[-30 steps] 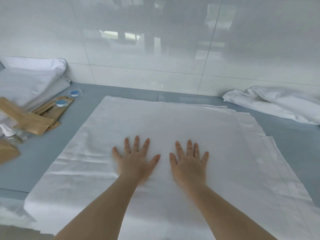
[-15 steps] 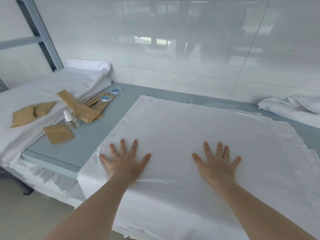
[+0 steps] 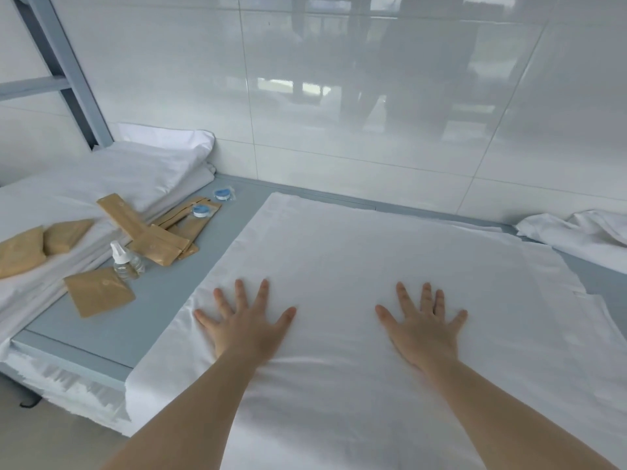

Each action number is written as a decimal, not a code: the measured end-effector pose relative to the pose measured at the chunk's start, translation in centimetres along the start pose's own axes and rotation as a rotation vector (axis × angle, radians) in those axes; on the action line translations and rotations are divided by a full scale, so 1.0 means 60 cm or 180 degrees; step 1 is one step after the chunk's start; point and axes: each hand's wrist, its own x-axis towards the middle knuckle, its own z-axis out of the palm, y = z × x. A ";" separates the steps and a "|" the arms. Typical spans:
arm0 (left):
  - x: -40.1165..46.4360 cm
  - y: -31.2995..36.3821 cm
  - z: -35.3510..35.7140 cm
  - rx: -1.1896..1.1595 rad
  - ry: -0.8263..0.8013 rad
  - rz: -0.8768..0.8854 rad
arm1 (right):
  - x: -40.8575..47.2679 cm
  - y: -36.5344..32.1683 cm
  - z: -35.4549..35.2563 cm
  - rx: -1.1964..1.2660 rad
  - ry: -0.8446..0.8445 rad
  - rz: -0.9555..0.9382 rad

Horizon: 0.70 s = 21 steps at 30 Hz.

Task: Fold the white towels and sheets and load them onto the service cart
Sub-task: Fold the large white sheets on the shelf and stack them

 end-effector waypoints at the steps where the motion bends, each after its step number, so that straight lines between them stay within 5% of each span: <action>1: 0.009 0.001 -0.001 -0.0012 0.0009 -0.0003 | 0.010 -0.004 -0.001 -0.0008 0.0001 -0.0005; 17: 0.117 0.027 -0.012 -0.0168 0.0061 0.0097 | 0.093 -0.059 -0.032 0.0053 -0.0085 0.0153; 21: 0.114 0.027 -0.017 -0.0156 0.0032 0.0118 | 0.007 -0.154 -0.001 0.0172 -0.0068 -0.0404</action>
